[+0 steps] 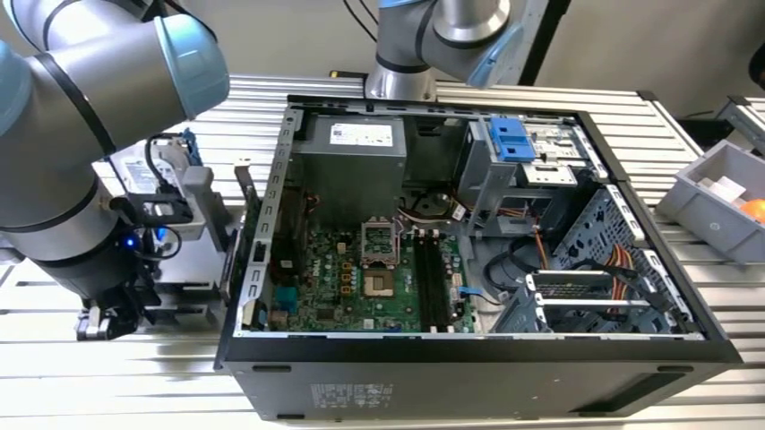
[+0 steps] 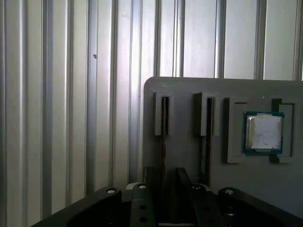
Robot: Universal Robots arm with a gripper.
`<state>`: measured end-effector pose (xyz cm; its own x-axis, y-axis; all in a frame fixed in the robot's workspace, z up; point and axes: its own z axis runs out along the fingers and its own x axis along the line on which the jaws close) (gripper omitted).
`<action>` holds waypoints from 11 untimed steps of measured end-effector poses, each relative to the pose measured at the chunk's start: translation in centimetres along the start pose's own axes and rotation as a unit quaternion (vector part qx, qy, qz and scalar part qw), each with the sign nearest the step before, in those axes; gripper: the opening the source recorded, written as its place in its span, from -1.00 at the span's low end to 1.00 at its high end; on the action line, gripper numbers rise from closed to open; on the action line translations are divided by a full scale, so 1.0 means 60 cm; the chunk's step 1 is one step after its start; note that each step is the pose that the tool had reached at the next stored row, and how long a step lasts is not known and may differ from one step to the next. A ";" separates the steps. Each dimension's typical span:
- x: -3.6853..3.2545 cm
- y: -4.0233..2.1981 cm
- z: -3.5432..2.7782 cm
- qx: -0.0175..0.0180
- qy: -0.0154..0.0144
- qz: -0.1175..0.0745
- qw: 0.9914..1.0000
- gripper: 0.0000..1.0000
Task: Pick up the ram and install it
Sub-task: 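Pick up the ram and move it above insertion slot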
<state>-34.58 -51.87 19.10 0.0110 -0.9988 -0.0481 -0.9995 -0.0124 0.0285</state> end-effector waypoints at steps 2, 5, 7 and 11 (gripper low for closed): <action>0.000 0.000 0.001 0.000 0.000 0.000 1.000 1.00; 0.000 0.000 0.001 0.000 0.001 0.000 1.000 1.00; 0.000 0.000 0.002 0.000 0.001 0.000 1.000 1.00; 0.000 0.000 0.002 0.000 0.001 0.000 1.000 1.00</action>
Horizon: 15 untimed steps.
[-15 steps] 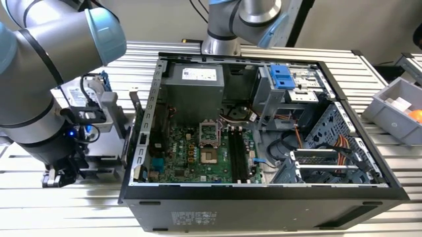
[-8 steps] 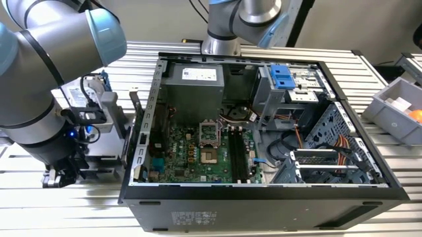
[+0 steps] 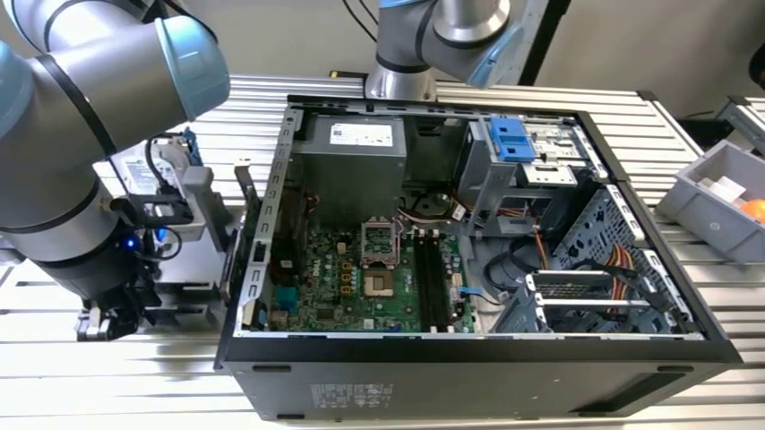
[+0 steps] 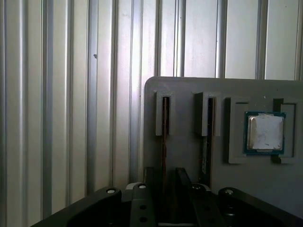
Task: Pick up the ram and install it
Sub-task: 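Pick up the ram and move it above insertion slot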
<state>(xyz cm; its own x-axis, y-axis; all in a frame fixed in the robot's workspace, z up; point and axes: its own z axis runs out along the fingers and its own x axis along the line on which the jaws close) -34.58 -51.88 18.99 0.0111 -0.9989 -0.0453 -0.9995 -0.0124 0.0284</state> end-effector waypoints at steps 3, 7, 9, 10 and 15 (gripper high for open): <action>0.000 0.000 0.000 0.000 0.000 0.000 1.000 1.00; 0.000 0.000 0.000 0.000 0.001 0.000 1.000 1.00; 0.000 0.000 0.000 0.000 0.001 0.000 1.000 1.00; 0.000 0.000 0.000 0.000 0.001 0.000 1.000 1.00; 0.000 0.000 0.000 0.000 0.001 0.000 1.000 1.00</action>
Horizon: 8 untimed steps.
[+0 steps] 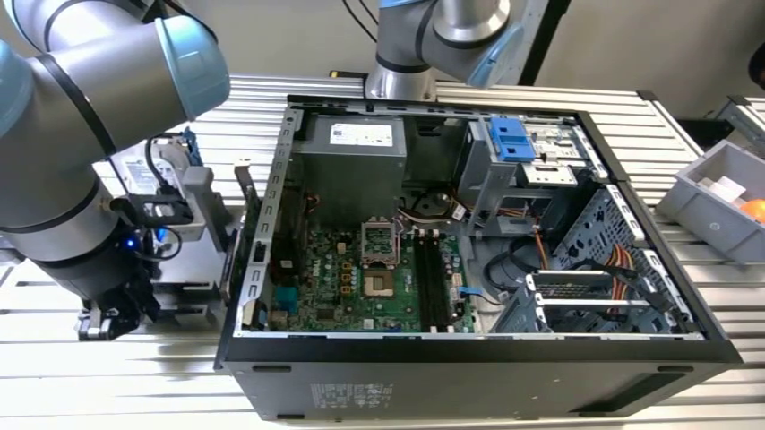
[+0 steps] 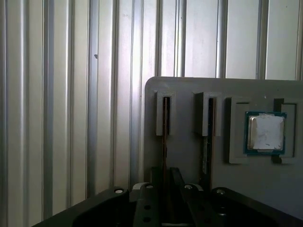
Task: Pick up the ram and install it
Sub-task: 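Pick up the ram and move it above insertion slot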
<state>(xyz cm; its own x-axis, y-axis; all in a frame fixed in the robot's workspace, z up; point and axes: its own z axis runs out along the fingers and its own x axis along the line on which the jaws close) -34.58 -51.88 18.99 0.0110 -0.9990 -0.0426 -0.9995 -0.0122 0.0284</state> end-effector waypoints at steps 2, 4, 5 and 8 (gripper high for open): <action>0.000 0.000 0.000 0.000 0.000 0.000 1.000 -1.00; 0.000 0.000 0.000 0.000 0.000 0.000 1.000 -1.00; 0.000 0.000 0.000 0.000 0.000 0.000 1.000 -1.00; 0.000 0.000 0.000 0.000 0.001 0.000 1.000 -1.00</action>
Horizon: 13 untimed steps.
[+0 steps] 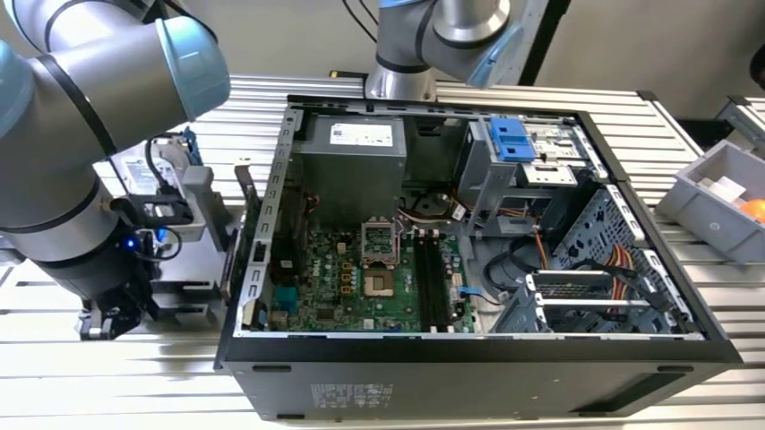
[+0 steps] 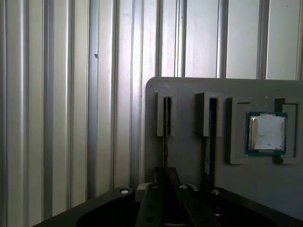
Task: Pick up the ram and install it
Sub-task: 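Pick up the ram and move it above insertion slot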
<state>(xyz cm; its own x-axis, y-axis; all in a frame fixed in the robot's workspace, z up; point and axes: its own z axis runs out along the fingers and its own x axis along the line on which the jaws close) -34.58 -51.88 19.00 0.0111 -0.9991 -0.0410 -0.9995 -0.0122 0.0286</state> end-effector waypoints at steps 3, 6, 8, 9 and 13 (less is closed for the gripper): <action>0.000 0.000 0.000 0.000 0.000 0.000 1.000 -1.00; 0.000 0.000 0.000 0.000 0.000 0.000 1.000 -1.00; 0.000 0.000 0.000 0.000 0.001 0.000 1.000 -1.00; 0.000 0.000 0.000 0.000 0.001 0.000 1.000 -1.00; 0.000 0.000 0.000 0.000 0.001 0.000 1.000 -1.00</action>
<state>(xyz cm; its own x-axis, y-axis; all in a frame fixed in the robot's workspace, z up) -34.58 -51.88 19.00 0.0110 -0.9992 -0.0387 -0.9995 -0.0122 0.0285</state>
